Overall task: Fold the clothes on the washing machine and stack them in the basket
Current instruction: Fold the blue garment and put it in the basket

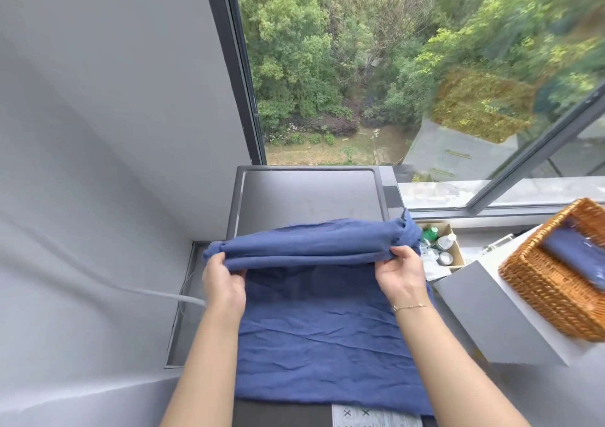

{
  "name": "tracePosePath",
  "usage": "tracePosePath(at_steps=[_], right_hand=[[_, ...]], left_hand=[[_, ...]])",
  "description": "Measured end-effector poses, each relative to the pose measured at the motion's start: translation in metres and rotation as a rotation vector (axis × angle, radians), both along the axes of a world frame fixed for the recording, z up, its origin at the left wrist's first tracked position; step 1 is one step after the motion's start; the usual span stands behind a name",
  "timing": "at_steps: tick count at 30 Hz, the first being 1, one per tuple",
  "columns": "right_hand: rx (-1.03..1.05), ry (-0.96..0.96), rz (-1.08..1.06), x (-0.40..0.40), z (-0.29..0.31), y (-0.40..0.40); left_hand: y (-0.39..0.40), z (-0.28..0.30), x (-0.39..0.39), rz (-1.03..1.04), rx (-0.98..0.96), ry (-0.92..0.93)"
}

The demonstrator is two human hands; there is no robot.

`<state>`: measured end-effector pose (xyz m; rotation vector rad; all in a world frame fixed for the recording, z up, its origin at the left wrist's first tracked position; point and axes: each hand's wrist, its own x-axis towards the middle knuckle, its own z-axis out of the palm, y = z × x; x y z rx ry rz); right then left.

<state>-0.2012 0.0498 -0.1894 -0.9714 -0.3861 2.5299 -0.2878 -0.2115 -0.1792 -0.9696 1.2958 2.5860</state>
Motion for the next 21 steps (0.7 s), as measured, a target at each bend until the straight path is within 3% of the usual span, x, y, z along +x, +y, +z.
tracePosePath(at_steps=[2,4,10,12,17,21], right_hand=[[-0.021,0.074,0.002,0.018,-0.005,0.006],[-0.064,0.109,-0.007,0.04,-0.008,0.005],[0.048,-0.142,0.087,0.075,0.017,-0.013],[0.131,-0.191,0.085,0.077,0.024,-0.014],[0.279,-0.232,-0.172,0.102,0.029,-0.002],[0.32,-0.577,-0.358,0.139,0.004,-0.01]], left_hand=[[-0.014,0.004,0.017,0.078,0.269,0.038],[-0.028,0.004,0.035,0.13,0.404,0.071],[-0.036,0.012,0.066,-0.081,0.209,-0.048],[-0.038,0.017,0.068,-0.094,0.221,-0.033],[-0.048,0.021,0.084,-0.134,0.295,0.004],[-0.057,0.008,0.106,-0.148,0.305,-0.118]])
